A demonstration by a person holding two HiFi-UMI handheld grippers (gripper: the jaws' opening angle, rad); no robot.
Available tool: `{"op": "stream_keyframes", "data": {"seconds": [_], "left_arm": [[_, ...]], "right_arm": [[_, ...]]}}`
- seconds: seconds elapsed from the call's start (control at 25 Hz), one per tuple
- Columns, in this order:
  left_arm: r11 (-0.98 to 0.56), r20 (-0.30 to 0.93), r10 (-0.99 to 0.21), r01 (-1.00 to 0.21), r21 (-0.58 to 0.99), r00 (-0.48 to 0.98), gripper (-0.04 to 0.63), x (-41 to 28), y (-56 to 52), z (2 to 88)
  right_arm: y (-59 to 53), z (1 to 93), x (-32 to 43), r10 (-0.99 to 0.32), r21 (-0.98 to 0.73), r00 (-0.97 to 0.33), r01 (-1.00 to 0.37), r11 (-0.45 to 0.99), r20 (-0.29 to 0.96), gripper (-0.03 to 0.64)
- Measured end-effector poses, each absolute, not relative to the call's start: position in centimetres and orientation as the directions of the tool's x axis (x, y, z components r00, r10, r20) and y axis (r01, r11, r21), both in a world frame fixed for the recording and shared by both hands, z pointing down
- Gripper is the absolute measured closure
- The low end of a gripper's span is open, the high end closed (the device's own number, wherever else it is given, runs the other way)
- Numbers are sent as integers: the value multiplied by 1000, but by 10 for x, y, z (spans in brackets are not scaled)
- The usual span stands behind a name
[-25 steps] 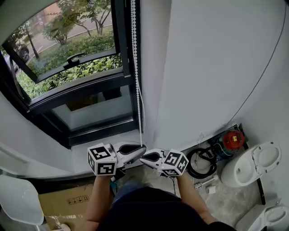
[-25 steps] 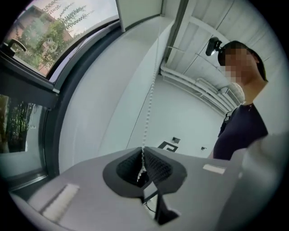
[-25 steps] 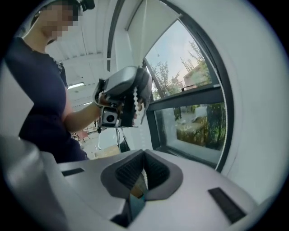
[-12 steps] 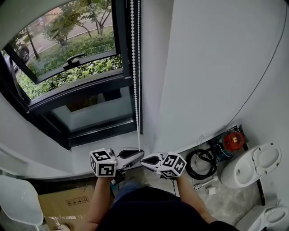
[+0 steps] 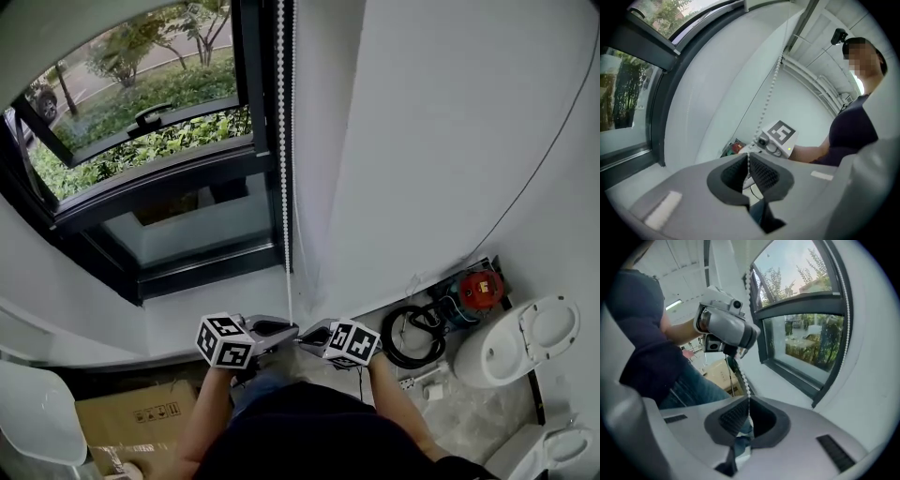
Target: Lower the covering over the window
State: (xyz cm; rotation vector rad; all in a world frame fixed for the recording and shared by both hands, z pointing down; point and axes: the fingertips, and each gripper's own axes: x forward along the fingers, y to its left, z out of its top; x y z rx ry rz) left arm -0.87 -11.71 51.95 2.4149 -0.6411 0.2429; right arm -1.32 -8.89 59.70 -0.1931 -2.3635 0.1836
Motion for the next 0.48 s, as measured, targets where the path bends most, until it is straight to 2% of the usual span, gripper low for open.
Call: {"op": "stream_keyframes", "data": {"seconds": [0.2, 0.48], "left_arm": [[-648, 385, -353, -519, 557, 853, 575, -9, -107, 556], [-629, 355, -339, -491, 603, 871, 575, -3, -102, 566]], "right_arm": [[-88, 584, 0, 226, -190, -684, 128, 973, 694, 601], [-91, 510, 2, 234, -144, -789, 184, 972, 568, 600]]}}
